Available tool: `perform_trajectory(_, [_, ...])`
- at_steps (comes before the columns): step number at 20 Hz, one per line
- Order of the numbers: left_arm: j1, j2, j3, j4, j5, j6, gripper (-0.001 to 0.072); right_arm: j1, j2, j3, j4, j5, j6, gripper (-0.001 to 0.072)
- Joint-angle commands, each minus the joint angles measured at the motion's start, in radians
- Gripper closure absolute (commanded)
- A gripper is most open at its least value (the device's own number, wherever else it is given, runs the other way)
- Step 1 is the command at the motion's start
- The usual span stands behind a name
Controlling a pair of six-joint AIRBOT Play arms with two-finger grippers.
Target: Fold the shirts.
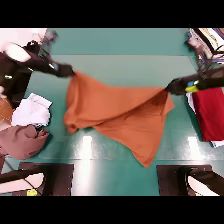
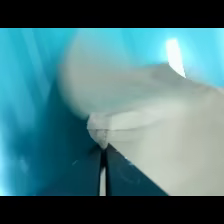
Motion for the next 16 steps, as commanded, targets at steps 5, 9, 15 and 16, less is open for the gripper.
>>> perform_trajectory(5, [0.048,0.420,0.372,0.010,-0.009,0.001,0.0681,0.000,0.001,0.579,-0.108,0.152,-0.001,0.0701])
perform_trajectory(9, [0.048,0.499,0.565,0.009,-0.002,-0.029,0.0682,0.000,0.039,0.767,-0.148,0.152,0.000,0.0701])
perform_trajectory(15, [0.048,0.499,0.682,-0.024,0.040,-0.035,0.0683,0.000,0.238,0.627,-0.327,-0.003,0.076,0.0703])
perform_trajectory(16, [0.048,0.492,0.660,-0.024,0.045,-0.035,0.0683,0.000,0.229,0.657,-0.349,0.001,0.077,0.0702])
